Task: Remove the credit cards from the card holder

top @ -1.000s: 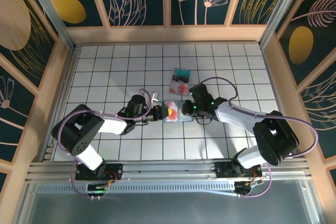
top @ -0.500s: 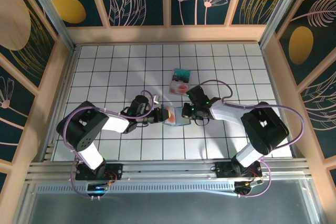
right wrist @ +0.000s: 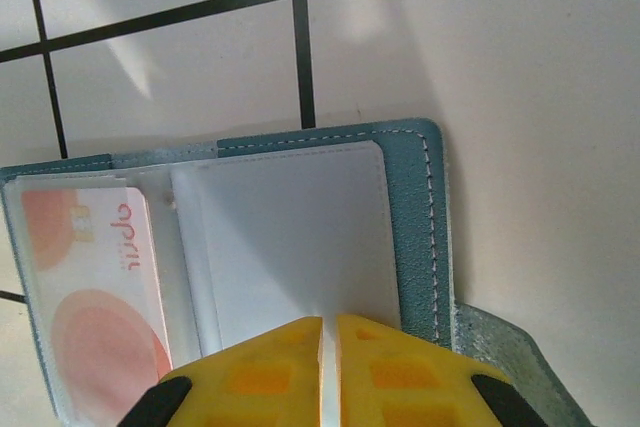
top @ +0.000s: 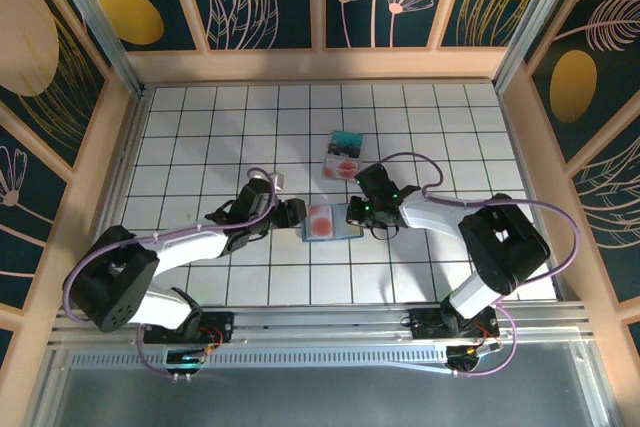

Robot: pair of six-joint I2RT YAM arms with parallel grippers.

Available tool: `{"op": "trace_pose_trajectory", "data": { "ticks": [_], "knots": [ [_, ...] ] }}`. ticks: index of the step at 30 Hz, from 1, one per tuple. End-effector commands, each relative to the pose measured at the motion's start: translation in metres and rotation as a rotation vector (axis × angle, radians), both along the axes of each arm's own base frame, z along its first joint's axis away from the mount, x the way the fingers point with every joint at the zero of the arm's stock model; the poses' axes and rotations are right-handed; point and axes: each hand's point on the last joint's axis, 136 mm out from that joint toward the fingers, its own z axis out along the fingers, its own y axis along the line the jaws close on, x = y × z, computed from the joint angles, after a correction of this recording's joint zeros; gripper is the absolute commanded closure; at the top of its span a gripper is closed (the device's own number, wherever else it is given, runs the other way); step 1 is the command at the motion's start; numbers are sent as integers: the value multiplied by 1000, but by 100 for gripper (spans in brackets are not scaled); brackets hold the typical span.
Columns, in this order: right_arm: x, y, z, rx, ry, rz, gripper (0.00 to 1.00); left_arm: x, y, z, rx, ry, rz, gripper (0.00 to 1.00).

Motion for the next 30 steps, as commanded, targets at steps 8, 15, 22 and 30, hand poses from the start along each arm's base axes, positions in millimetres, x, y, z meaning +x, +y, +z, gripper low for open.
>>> {"op": "trace_pose_trajectory", "data": {
  "ticks": [8,15,22,30],
  "knots": [
    [15,13,49,97,-102,-32,78,-11,-17,-13,69,7,-32,48],
    [18,35,62,190,-113,-8,64,-6,-18,-26,81,12,-15,51],
    [9,55,40,200,-53,31,63,-5,-25,-33,48,15,-22,56],
    [1,63,19,204,4,43,63,-7,-22,-43,54,32,-14,62]
  ]
}}
